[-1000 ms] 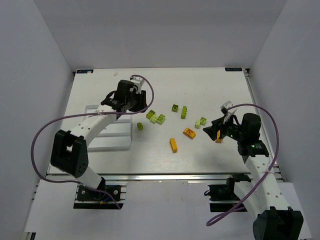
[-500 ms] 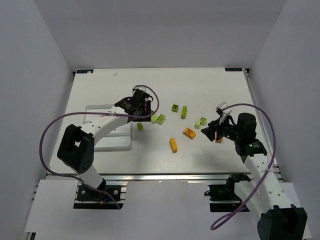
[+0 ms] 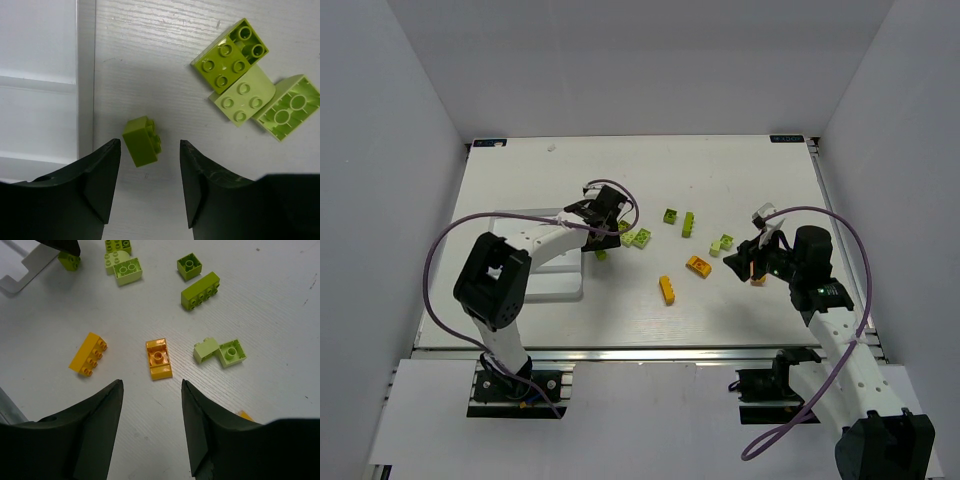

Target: Sort the legos into containers by color

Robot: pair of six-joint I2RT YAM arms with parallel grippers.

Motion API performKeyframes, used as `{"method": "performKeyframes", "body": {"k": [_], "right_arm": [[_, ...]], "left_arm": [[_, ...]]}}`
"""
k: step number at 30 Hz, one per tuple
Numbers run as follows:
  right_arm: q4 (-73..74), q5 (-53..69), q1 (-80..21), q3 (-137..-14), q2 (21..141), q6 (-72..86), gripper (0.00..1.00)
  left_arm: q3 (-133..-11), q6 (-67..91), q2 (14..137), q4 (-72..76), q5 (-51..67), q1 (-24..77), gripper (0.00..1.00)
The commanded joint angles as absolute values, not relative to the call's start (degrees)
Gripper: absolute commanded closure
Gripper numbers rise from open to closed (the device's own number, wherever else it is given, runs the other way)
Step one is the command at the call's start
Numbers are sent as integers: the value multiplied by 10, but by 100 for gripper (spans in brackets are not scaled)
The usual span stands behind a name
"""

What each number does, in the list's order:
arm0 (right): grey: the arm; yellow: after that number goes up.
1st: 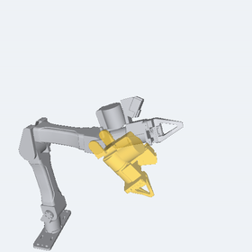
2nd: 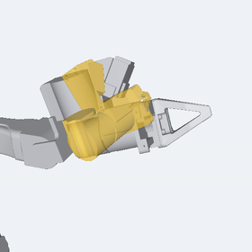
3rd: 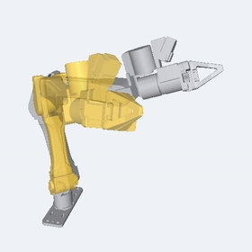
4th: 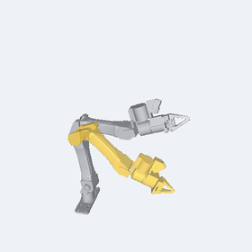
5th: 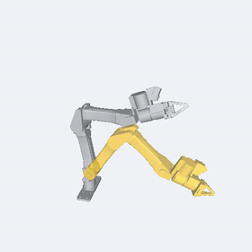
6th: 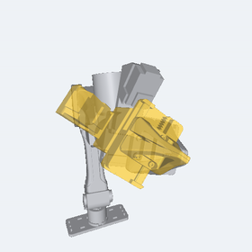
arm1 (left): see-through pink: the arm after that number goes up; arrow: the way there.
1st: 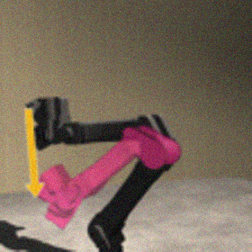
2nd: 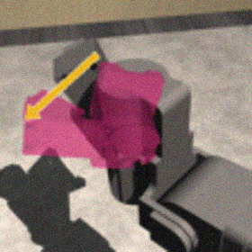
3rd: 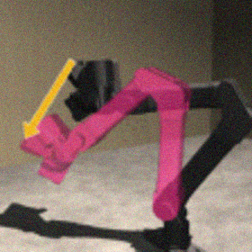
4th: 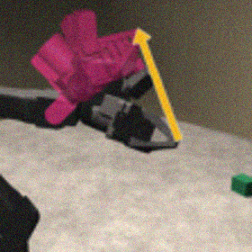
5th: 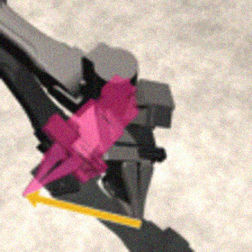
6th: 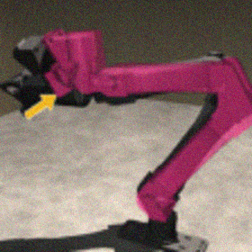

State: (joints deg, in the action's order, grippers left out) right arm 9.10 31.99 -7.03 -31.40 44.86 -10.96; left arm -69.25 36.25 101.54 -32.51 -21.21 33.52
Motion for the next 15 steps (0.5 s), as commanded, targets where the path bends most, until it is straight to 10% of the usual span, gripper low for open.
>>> {"method": "performKeyframes", "body": {"k": [1, 10, 15], "right_arm": [[76, 316, -73, -334, 447, -108, 44], [77, 318, -73, -333, 445, -107, 44], [78, 320, -73, -334, 443, -106, 46]], "left_arm": [[-695, 388, 1016, -316, -239, 337, 39], [-696, 403, 1055, -319, -248, 337, 41], [-704, 405, 1052, -317, -240, 337, 62]]}}
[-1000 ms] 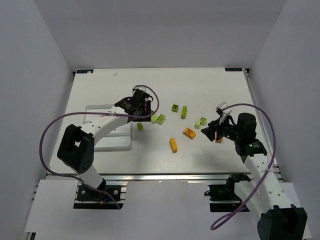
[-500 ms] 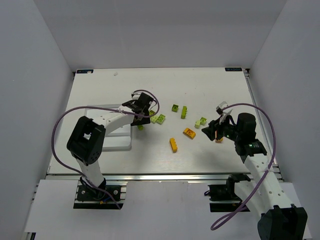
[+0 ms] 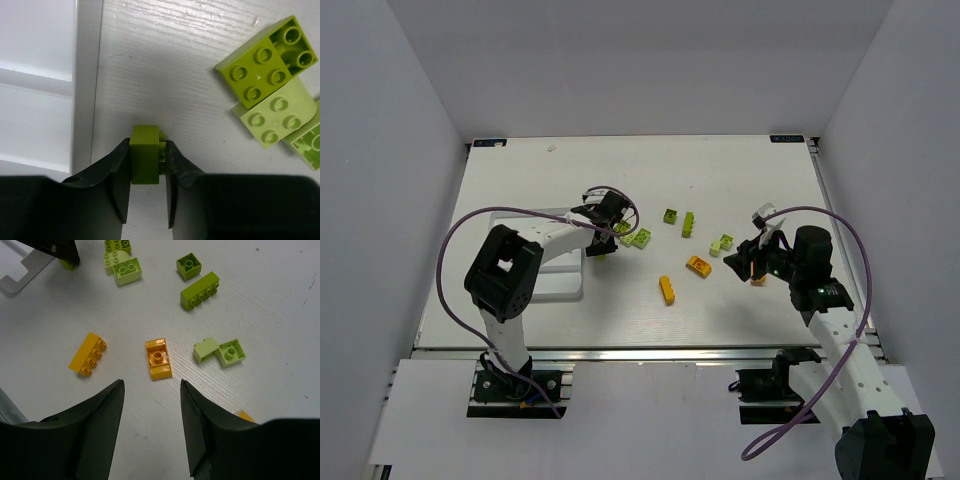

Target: Sort the legos into containers by color

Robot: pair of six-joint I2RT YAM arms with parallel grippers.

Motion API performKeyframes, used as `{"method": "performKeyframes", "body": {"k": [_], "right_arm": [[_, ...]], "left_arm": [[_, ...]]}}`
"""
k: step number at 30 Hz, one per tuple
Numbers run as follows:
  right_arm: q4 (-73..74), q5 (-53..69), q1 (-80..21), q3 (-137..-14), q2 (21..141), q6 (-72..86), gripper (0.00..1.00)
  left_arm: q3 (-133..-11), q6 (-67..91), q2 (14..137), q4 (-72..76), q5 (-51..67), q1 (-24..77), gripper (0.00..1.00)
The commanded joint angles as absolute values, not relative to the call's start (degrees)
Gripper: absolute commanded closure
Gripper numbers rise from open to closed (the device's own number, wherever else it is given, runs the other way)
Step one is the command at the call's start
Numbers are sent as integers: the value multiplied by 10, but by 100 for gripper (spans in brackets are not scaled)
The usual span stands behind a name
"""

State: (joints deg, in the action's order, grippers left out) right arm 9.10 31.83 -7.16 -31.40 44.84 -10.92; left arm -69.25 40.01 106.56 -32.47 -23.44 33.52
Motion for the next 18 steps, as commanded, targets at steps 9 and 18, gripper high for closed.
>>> {"method": "performKeyframes", "body": {"k": [9, 18], "right_arm": [[79, 324, -73, -334, 445, -105, 48], [80, 332, -72, -334, 443, -106, 50]], "left_arm": [[-726, 340, 954, -306, -233, 337, 100], [-790, 290, 961, -356, -312, 278, 100]]}}
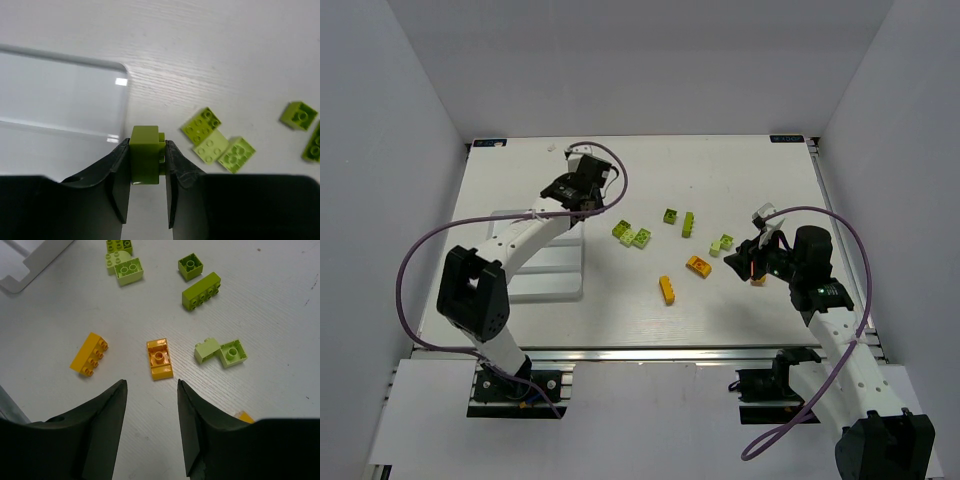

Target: Sort the legos into containers by color

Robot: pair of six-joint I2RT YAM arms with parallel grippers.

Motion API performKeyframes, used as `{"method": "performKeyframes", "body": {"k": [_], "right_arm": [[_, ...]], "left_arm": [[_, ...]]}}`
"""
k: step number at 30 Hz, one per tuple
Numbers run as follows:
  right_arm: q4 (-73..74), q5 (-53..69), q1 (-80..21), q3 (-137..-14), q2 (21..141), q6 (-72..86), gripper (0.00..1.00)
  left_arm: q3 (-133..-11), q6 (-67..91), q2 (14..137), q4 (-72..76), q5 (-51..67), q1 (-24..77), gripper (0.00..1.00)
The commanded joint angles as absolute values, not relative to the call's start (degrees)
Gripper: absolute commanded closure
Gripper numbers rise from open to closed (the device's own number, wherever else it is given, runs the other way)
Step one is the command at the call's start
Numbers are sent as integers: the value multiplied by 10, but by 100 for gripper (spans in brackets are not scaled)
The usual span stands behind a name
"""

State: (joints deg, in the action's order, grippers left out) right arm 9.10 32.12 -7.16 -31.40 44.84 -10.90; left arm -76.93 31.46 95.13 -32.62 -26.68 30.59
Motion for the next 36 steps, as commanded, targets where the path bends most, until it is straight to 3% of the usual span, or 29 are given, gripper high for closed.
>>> {"method": "performKeyframes", "body": {"k": [1, 9, 13, 16, 18, 21, 23, 24, 25, 28, 34, 36], "right_arm": [[80, 332, -73, -334, 442, -105, 50], [80, 341, -74, -333, 439, -106, 50], [80, 342, -74, -332, 439, -106, 49], [82, 340, -73, -333, 439, -106, 46], [80, 340, -72, -332, 439, -106, 44], [80, 340, -72, -333, 439, -107, 41], [80, 339, -77, -332, 439, -108, 40], [80, 341, -73, -333, 439, -108, 39], [80, 341, -73, -332, 439, -108, 39], [80, 341, -74, -331, 440, -111, 38], [82, 365, -73, -329, 441, -124, 35], [80, 382, -73, -327, 442, -134, 34]], "left_arm": [[-801, 290, 979, -359, -315, 271, 100], [-829, 285, 1041, -360, -333, 218, 100], [-849, 282, 1068, -372, -334, 206, 93], [-845, 283, 1075, -371, -330, 200, 82], [-837, 283, 1078, -370, -330, 194, 67], [-833, 285, 1079, -370, -329, 188, 60], [-831, 286, 1079, -371, -327, 188, 46], [-831, 284, 1078, -371, -324, 183, 45], [-831, 283, 1075, -370, -323, 183, 35], [-833, 280, 1068, -372, -316, 183, 26], [-807, 277, 1027, -372, -260, 183, 27], [-774, 273, 977, -343, -229, 183, 50]]}}
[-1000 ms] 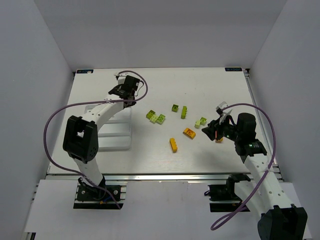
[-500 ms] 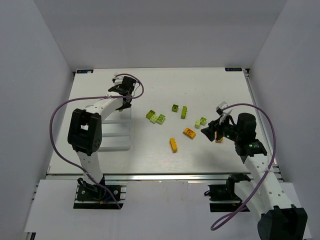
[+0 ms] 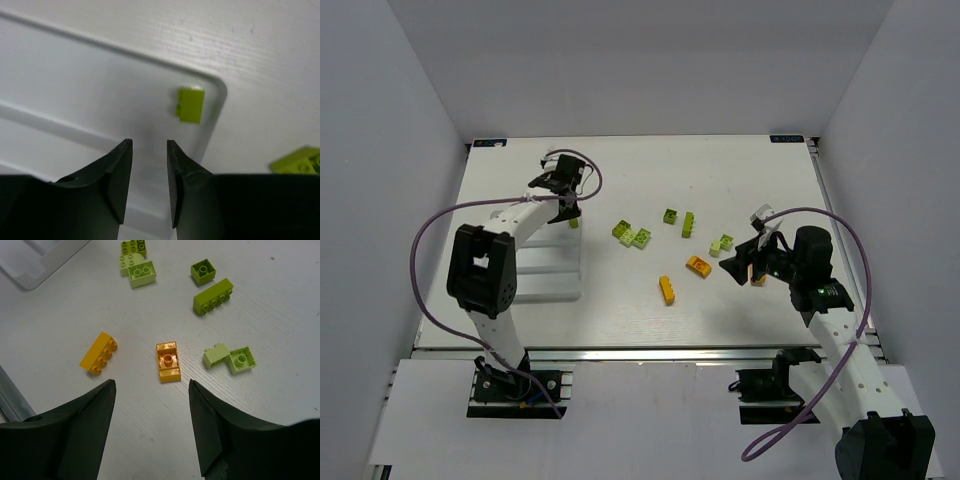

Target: Sort the legos into containers by color

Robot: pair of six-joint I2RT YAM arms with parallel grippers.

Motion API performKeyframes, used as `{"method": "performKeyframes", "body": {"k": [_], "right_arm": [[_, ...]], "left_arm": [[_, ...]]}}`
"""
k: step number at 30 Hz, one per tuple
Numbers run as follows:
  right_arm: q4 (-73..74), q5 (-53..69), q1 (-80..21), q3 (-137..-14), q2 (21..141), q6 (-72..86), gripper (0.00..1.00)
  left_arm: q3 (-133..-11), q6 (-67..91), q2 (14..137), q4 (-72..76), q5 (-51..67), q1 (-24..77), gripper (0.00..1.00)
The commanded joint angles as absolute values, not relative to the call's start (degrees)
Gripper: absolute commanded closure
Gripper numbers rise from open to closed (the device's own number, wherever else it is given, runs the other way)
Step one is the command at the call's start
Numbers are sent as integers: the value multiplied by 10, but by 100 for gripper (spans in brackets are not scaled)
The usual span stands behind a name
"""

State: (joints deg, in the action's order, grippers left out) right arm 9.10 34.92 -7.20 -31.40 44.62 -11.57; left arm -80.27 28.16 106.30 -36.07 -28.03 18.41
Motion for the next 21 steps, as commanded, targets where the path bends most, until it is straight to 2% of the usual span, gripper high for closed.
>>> {"method": "performKeyframes", "body": {"k": [1, 3, 5, 7, 8, 10, 11, 14, 21], "right_arm": [[77, 388, -77, -321, 443, -135, 34], [76, 399, -81, -320, 453, -147, 34], [77, 401, -97, -321, 473, -157, 34], [82, 397, -105, -327, 492, -173, 34], [92, 397, -121, -341, 517, -177, 34], [103, 396, -136, -362, 555, -180, 34], [114, 387, -161, -387, 569, -184, 33], [148, 333, -202, -458, 633, -211, 28], [197, 247, -284, -626, 769, -247, 15]], "left_arm": [[-753, 266, 955, -330, -193, 183, 59], [-690, 254, 883, -283, -146, 183, 74], [-631, 227, 828, -244, -72, 183, 74], [-595, 196, 748, -216, -22, 183, 56], [-578, 186, 724, -191, 35, 183, 43], [-525, 161, 653, -166, 75, 183, 17], [-507, 155, 634, -140, 94, 183, 13], [-446, 134, 578, -112, 94, 183, 3], [-441, 116, 546, -129, 69, 183, 2]]}}
